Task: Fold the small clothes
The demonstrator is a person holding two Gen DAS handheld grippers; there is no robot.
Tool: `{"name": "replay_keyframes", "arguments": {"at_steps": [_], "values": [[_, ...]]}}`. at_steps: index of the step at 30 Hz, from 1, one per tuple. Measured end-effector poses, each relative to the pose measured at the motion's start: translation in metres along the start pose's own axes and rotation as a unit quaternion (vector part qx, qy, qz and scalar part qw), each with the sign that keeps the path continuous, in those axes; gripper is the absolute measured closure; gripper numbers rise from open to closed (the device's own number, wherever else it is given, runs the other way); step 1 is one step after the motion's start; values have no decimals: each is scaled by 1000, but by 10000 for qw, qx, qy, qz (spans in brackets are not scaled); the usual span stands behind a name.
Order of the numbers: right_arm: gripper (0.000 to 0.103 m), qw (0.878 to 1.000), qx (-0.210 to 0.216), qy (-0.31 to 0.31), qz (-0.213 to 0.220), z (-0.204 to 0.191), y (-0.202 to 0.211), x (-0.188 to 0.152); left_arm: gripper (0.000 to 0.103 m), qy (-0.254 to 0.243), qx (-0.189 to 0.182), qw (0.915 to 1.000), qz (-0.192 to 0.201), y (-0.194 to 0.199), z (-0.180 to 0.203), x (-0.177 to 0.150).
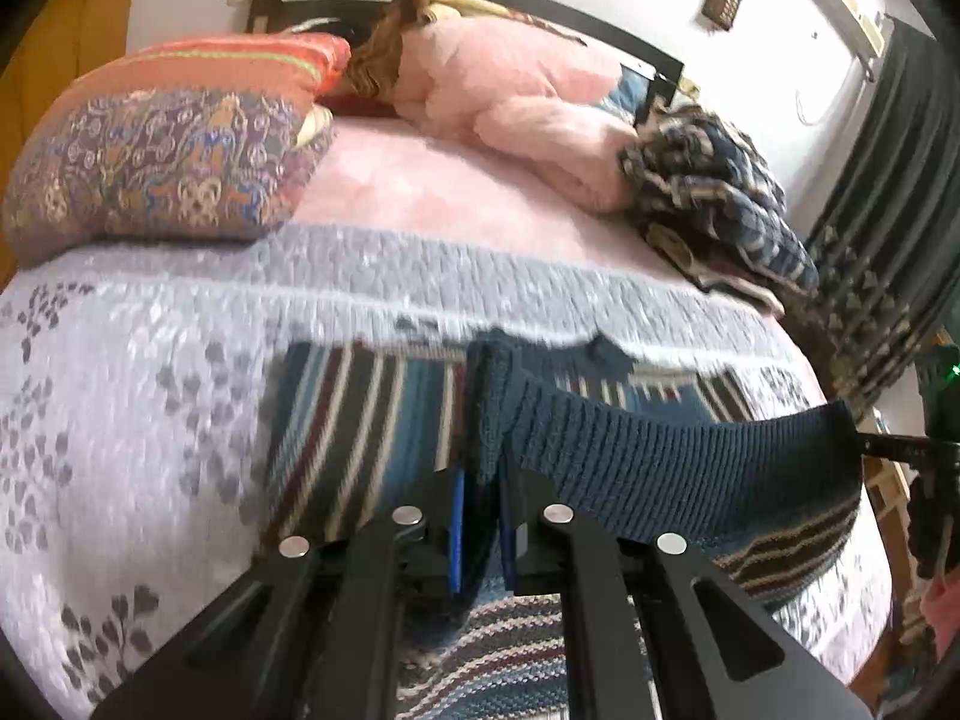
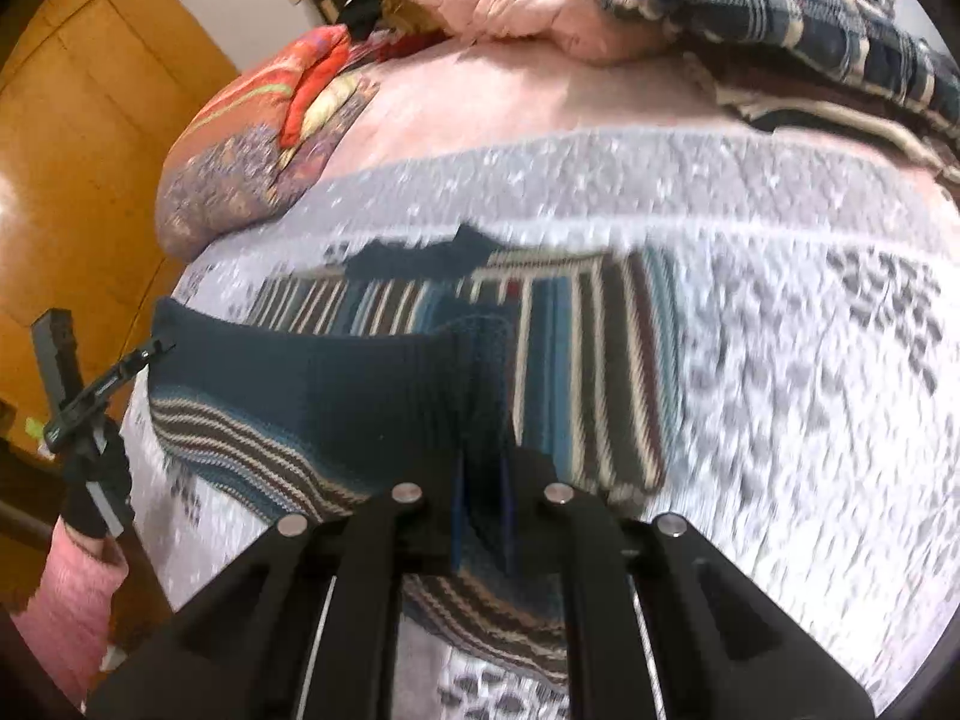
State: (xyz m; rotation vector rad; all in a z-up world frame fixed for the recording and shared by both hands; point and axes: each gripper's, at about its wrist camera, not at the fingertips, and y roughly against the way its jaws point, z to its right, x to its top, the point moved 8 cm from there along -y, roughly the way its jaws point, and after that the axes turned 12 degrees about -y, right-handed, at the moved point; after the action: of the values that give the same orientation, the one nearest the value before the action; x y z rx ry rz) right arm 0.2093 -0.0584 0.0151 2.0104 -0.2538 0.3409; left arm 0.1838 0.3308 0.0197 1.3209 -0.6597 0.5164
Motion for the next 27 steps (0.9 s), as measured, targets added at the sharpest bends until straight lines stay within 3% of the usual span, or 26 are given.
{"name": "replay_keyframes", "arguments": {"at_steps": [12, 18, 27], "values": [[95, 9983, -454, -330, 147, 7, -70, 95, 94, 54, 436, 9990, 122, -71, -33, 54], [95, 9959, -775, -456, -76, 29, -117, 110, 94, 15, 457, 9986, -260, -125, -42, 54], [95, 9929, -960, -615, -343, 55, -165, 106, 93, 146, 553, 9948, -845, -186, -63, 22]]}}
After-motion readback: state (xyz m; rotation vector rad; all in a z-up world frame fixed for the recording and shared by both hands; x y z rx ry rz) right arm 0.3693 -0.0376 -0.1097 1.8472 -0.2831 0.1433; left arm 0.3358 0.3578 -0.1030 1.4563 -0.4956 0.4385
